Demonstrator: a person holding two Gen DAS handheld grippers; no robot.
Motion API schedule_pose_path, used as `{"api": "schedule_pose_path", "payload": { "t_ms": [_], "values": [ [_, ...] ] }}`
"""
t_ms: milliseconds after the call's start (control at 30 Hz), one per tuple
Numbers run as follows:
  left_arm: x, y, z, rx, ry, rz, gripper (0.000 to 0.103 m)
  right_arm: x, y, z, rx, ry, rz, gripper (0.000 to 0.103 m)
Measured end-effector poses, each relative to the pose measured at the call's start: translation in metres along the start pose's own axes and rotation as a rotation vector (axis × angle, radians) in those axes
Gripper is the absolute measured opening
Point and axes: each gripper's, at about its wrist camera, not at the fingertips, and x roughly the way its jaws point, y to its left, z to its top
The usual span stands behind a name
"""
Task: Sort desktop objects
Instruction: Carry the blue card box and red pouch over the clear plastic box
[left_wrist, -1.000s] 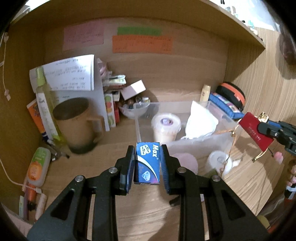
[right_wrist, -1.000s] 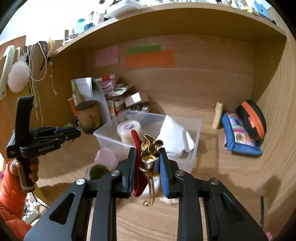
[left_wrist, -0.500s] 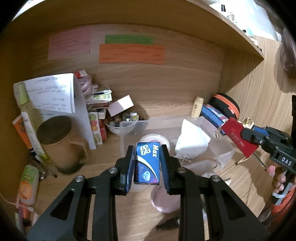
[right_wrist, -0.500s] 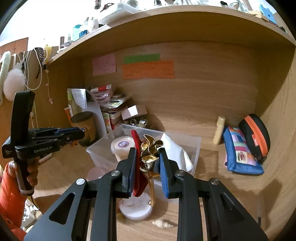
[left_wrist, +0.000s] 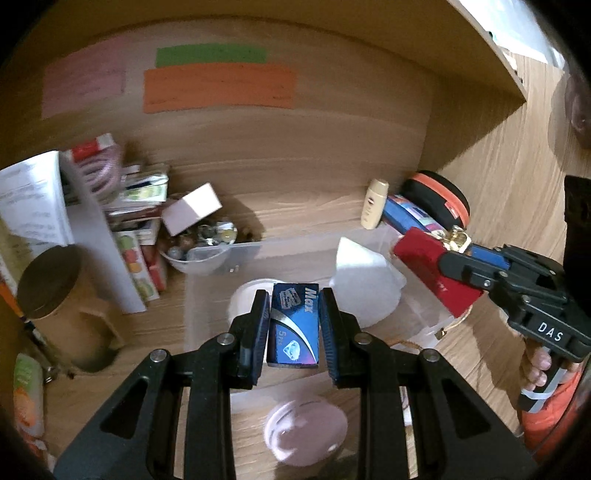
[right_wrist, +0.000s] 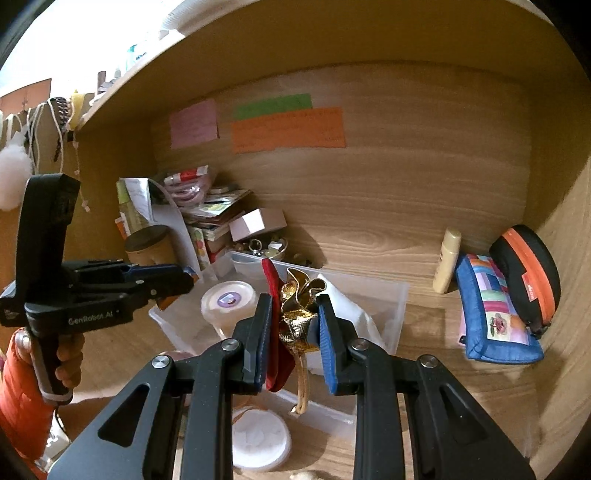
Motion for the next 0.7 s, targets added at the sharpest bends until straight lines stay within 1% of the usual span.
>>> {"api": "schedule_pose_path", "payload": {
  "t_ms": [67, 400, 700],
  "values": [
    [0.009, -0.004, 0.002, 0.007, 0.018, -0.02, 0.027, 0.006, -0.003, 0.0, 0.002, 0.008, 0.002, 0.021],
    [0.041, -0.023, 0.007, 0.057, 0.097, -0.07, 0.027, 0.034, -0.022, -0.009, 0.05, 0.075, -0.008, 0.021],
    [0.072, -0.039, 0.011, 0.109, 0.167, -0.102, 0.027, 0.046, -0.035, -0.015, 0.079, 0.125, -0.031, 0.021]
  ]
}}
